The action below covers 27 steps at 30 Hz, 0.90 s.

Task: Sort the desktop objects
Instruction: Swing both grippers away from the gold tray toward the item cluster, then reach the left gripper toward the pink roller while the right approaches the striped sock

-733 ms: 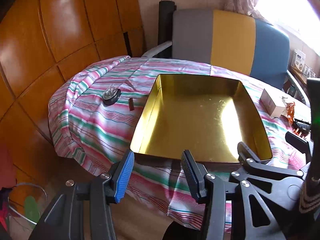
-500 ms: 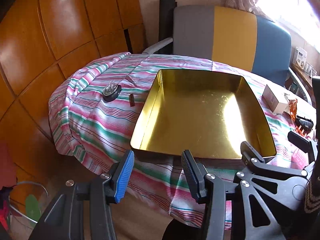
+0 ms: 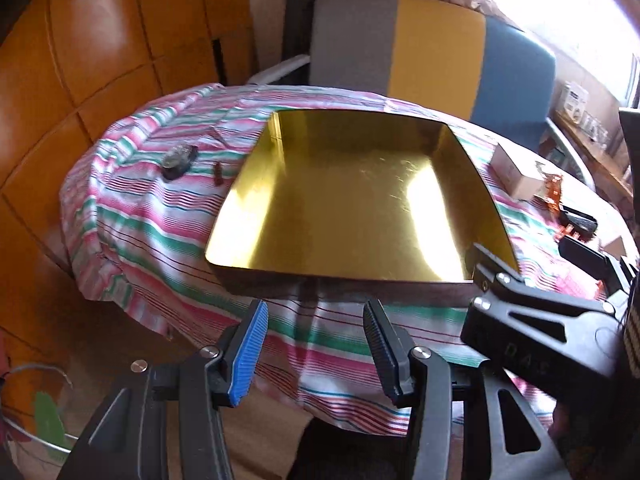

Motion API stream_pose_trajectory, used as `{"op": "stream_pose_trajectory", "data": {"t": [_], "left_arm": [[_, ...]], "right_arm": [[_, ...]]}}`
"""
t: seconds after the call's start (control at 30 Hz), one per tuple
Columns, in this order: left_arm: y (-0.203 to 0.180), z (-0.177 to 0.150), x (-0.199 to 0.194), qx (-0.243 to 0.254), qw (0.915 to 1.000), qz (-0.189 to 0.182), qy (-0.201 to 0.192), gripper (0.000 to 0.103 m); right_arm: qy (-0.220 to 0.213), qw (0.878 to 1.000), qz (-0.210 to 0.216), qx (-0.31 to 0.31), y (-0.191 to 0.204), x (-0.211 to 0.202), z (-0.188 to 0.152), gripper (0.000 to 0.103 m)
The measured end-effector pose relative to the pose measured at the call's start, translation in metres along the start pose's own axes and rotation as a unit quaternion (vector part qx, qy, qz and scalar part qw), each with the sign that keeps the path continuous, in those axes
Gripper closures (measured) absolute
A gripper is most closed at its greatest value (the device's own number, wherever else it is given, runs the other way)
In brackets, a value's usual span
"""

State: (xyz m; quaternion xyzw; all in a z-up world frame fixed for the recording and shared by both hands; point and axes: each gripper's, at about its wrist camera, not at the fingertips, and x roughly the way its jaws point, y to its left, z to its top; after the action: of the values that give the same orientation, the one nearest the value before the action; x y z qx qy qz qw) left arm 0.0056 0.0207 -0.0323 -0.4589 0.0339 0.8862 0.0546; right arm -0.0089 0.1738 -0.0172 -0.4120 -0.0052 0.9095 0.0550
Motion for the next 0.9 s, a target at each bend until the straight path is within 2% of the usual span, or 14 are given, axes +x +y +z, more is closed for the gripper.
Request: {"op": "stream_pose_trajectory", "data": {"t": [0.27, 0.43, 0.57, 0.7, 0.9], "left_arm": [[-0.024, -0.005, 0.001, 0.026, 0.9992, -0.03, 0.005, 0.052], [-0.042, -0.01, 0.005, 0.053, 0.9966, -0.058, 0.025, 0.052], [-0.064, -0.017, 0.012, 0.09, 0.9919, -0.079, 0.044, 0.052], [-0.094, -0.021, 0.016, 0.145, 0.9824, -0.108, 0.048, 0.052], [-0.15, -0.032, 0.028, 0.237, 0.9541, -0.171, 0.066, 0.052]], "right_arm": [[0.005, 1.0, 0.0, 0.028, -0.034, -0.004, -0.012, 0.0], [0.008, 0.999, 0.013, 0.044, -0.062, -0.008, -0.026, 0.0], [0.012, 0.994, 0.068, 0.082, -0.104, -0.015, -0.044, 0.0], [0.005, 0.985, 0.099, 0.138, -0.157, -0.032, -0.07, 0.0], [0.008, 0.965, 0.125, 0.23, -0.227, -0.049, -0.109, 0.0]]}}
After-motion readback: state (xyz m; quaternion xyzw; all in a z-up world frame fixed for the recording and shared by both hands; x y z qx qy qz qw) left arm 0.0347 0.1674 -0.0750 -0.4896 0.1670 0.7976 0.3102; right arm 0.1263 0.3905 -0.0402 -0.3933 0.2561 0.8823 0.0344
